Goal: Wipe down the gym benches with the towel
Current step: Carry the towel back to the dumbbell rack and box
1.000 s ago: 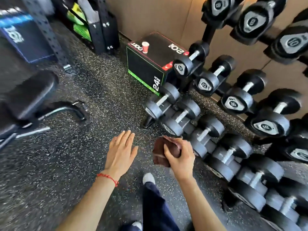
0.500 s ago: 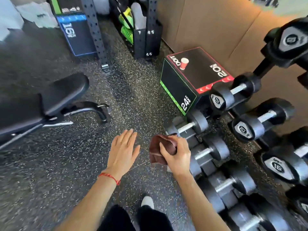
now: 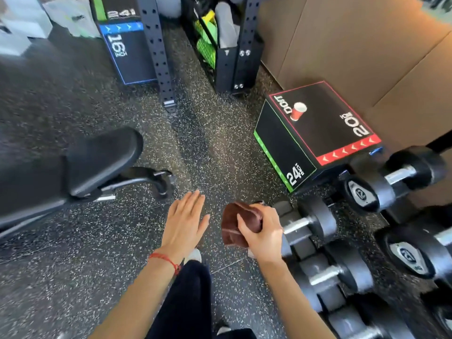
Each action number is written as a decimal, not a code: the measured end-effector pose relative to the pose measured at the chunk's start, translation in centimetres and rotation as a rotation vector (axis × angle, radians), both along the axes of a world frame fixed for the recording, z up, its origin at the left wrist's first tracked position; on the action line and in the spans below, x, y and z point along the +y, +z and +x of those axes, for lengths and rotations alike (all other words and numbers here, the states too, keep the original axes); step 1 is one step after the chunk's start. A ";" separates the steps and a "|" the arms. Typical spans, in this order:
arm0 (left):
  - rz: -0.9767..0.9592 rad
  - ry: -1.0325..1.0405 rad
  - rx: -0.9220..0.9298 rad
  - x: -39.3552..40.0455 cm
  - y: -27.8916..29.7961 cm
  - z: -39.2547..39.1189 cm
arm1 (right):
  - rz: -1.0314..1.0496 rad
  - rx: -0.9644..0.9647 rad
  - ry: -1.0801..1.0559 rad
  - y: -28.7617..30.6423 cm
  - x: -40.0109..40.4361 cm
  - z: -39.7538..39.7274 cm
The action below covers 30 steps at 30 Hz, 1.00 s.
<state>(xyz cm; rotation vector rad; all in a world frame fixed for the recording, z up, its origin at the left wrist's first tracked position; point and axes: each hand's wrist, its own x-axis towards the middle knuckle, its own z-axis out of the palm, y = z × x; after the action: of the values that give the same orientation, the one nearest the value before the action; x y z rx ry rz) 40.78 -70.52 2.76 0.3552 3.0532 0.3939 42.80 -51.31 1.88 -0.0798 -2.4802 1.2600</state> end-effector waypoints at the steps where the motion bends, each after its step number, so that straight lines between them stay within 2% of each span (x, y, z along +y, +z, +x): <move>1: -0.006 -0.002 -0.013 -0.5 -0.1 -1.7 | 0.005 -0.014 -0.002 0.0 -0.4 -1.6; 8: -0.063 -0.091 -0.047 -2.7 0.0 -12.4 | -0.008 -0.051 -0.057 0.2 -2.7 -11.4; 14: -0.016 -0.127 -0.024 -1.7 0.3 -19.5 | -0.016 -0.095 -0.081 0.3 -2.0 -17.3; 23: -0.033 -0.222 0.024 5.0 0.1 -31.1 | -0.087 -0.112 -0.200 -1.1 3.9 -27.2; 30: -0.045 -0.378 0.083 12.9 0.7 -39.2 | -0.120 -0.086 -0.374 -0.8 10.8 -33.1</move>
<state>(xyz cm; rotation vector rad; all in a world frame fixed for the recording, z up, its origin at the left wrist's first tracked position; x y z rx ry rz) 1.56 -57.64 3.49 0.9457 2.9676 0.2930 9.73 -40.52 1.09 -0.6098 -2.3122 1.2577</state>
